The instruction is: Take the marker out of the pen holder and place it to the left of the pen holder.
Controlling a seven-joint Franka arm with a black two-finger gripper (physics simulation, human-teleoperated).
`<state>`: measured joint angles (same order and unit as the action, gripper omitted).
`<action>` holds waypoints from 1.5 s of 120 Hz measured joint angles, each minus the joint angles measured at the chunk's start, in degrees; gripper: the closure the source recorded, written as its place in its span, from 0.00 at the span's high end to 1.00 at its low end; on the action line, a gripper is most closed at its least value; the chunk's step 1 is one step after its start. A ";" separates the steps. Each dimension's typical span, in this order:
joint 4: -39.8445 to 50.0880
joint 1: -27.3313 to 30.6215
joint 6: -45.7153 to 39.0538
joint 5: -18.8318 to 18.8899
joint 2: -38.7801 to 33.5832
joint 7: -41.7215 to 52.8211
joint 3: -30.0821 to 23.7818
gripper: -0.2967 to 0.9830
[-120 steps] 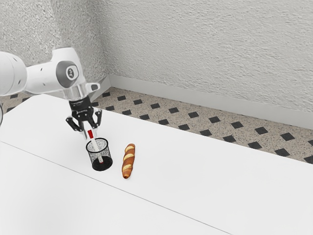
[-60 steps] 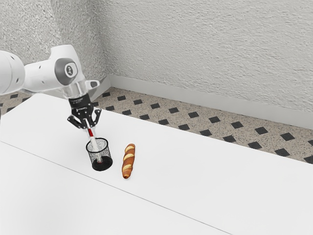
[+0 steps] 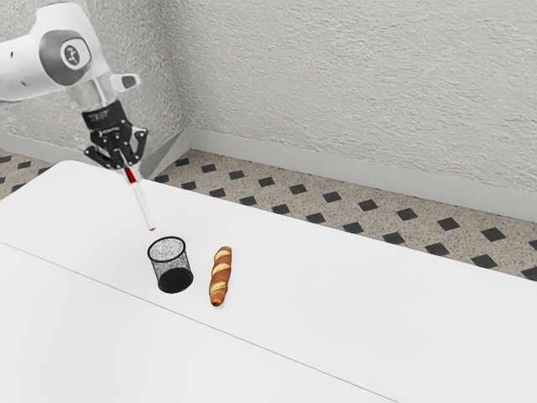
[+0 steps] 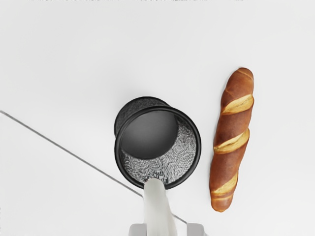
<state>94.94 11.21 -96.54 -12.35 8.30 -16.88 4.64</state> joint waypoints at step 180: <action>-12.76 6.74 10.91 15.54 24.14 -3.26 -0.30 0.15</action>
<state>82.19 17.95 -85.63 3.20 32.45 -20.14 4.35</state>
